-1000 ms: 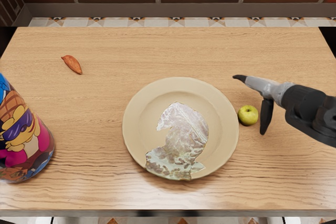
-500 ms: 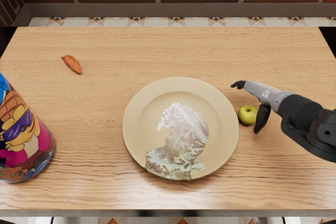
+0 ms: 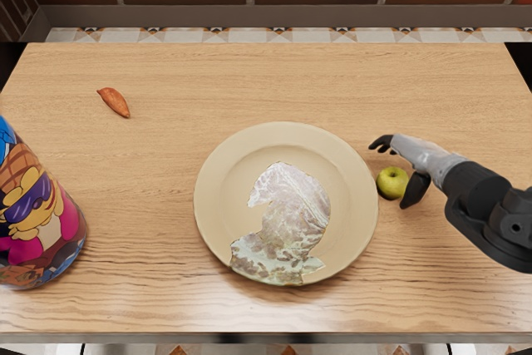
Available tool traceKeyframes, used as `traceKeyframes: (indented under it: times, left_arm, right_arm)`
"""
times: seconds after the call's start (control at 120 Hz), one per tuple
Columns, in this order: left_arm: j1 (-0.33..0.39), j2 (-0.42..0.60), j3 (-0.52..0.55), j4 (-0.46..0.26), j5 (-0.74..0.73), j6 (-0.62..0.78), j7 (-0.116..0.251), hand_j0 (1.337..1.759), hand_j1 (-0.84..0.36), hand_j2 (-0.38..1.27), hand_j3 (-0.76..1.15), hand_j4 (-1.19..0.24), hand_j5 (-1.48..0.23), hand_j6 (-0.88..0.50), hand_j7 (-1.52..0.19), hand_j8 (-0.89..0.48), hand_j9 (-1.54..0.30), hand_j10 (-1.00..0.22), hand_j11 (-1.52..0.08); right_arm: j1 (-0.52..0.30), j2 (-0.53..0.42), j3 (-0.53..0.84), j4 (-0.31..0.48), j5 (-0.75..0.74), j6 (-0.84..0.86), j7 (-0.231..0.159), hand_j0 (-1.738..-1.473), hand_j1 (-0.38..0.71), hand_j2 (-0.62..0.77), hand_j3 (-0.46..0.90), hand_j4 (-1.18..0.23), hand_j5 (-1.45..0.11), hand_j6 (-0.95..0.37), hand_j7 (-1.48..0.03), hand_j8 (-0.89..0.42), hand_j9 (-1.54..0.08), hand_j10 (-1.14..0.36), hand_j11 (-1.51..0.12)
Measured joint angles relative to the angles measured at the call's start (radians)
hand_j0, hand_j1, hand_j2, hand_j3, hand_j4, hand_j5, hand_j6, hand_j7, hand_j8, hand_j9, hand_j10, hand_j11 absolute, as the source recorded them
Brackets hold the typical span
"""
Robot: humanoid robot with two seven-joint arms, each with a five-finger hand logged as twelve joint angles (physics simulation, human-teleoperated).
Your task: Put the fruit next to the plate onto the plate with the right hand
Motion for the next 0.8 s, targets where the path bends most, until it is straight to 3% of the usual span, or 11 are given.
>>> traceKeyframes:
  times: [0.8]
  left_arm:
    - [0.000, 0.000, 0.000, 0.000, 0.000, 0.000, 0.000, 1.658, 0.34, 0.00, 0.00, -0.01, -0.01, -0.01, -0.01, -0.01, -0.01, -0.01, -0.01]
  right_arm:
    - [-0.064, 0.004, -0.002, 0.000, -0.080, -0.074, 0.000, -1.658, 0.02, -0.06, 0.00, -0.31, -0.40, -0.31, -0.40, -0.31, -0.40, -0.31, -0.40]
